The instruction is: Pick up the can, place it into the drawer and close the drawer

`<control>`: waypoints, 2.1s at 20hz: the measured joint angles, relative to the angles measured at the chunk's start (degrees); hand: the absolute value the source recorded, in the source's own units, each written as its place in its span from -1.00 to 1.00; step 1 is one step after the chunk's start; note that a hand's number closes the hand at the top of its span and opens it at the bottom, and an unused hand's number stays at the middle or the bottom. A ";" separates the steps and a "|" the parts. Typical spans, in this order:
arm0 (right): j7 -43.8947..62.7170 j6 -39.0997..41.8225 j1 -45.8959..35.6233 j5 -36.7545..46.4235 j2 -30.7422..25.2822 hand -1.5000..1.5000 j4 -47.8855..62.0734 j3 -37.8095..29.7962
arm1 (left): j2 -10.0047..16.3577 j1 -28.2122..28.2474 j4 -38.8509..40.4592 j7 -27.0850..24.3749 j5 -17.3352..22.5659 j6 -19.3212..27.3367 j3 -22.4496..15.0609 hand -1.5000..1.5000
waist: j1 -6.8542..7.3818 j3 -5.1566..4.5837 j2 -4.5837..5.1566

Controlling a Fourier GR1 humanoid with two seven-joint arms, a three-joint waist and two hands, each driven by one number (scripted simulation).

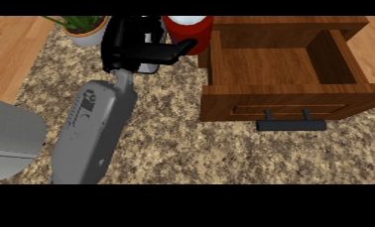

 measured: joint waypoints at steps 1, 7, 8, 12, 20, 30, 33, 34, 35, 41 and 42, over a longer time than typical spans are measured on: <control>0.09 0.07 0.93 -0.43 0.24 -1.00 -0.84 0.19 | -0.08 -1.36 0.71 0.56 -0.17 0.41 0.17 1.00 | -0.07 -0.01 0.00; 0.40 0.36 -0.46 0.50 0.65 -1.00 -0.31 0.52 | -0.41 -10.14 8.05 -0.03 1.65 5.77 -2.58 1.00 | -0.36 -0.01 0.06; 0.38 -0.20 -0.62 1.10 0.79 -1.00 -0.71 1.34 | -0.42 -11.97 10.08 -0.80 2.20 6.33 -2.43 1.00 | -0.49 0.00 0.11; 0.43 -0.29 -1.10 1.60 0.62 -1.00 -0.67 1.79 | -0.47 -17.55 15.16 -1.67 4.20 10.22 -5.05 1.00 | -0.75 -0.01 0.13; -1.26 -0.63 -0.45 2.53 0.54 -1.00 -0.03 3.46 | -0.50 -25.76 24.52 -4.57 10.19 14.22 -8.82 1.00 | -1.37 0.01 0.23; 0.19 -1.68 -2.40 3.08 0.48 -1.00 -0.69 3.92 | -0.50 -34.73 36.95 -9.78 19.23 15.10 -12.24 1.00 | -2.07 0.03 0.46; 0.48 -2.34 -3.59 4.16 0.38 -1.00 -0.45 4.84 | -0.50 -35.83 39.67 -11.59 22.55 16.00 -14.63 1.00 | -2.55 0.05 0.58; 0.15 -1.78 -3.37 3.80 0.24 -1.00 -0.01 4.50 | -0.51 -35.99 40.32 -12.23 23.65 16.33 -15.46 1.00 | -2.76 0.05 0.59; 0.53 -1.90 -3.23 3.23 0.08 -1.00 -0.36 4.21 | -0.51 -36.34 41.27 -12.55 24.17 16.08 -15.77 1.00 | -2.69 0.06 0.57; 2.34 -2.43 -3.74 1.13 -0.98 -1.00 -1.03 3.71 | -0.51 -37.63 44.31 -14.40 29.61 18.00 -20.37 1.00 | -3.46 0.07 0.70; 2.65 -2.59 -3.80 1.04 -1.07 -1.00 -1.27 3.68 | -0.51 -38.12 44.55 -14.11 30.54 18.47 -21.32 1.00 | -3.57 0.06 0.71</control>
